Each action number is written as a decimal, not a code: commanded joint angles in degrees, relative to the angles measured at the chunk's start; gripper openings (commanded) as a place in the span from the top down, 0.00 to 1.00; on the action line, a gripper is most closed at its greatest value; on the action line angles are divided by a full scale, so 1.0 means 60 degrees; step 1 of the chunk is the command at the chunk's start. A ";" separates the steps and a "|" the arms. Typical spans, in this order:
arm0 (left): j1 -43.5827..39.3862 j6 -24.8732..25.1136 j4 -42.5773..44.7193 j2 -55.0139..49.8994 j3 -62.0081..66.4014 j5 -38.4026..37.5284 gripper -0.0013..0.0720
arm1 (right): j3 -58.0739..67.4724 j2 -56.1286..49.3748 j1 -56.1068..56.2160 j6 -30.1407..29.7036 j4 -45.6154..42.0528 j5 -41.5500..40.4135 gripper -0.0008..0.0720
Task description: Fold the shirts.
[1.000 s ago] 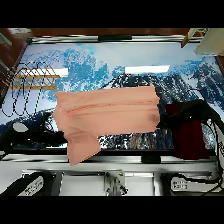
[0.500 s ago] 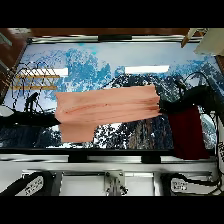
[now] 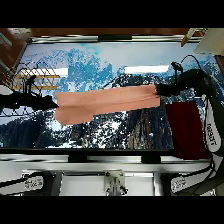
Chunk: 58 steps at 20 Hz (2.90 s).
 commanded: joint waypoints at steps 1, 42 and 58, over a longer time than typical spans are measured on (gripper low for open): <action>0.0007 -0.0004 0.0011 -0.1027 0.1228 0.0011 0.95 | 0.1348 -0.0922 0.0055 0.0251 -0.0051 0.0109 0.88; -0.0251 -0.0397 -0.0601 -0.3282 0.4510 -0.0922 0.25 | 0.1869 -0.2688 -0.0780 0.1089 0.2499 0.0423 0.12; -0.0506 -0.0481 -0.1461 -0.3282 0.4503 -0.0918 0.48 | 0.1869 -0.2299 -0.0412 0.0790 0.2488 0.0259 0.88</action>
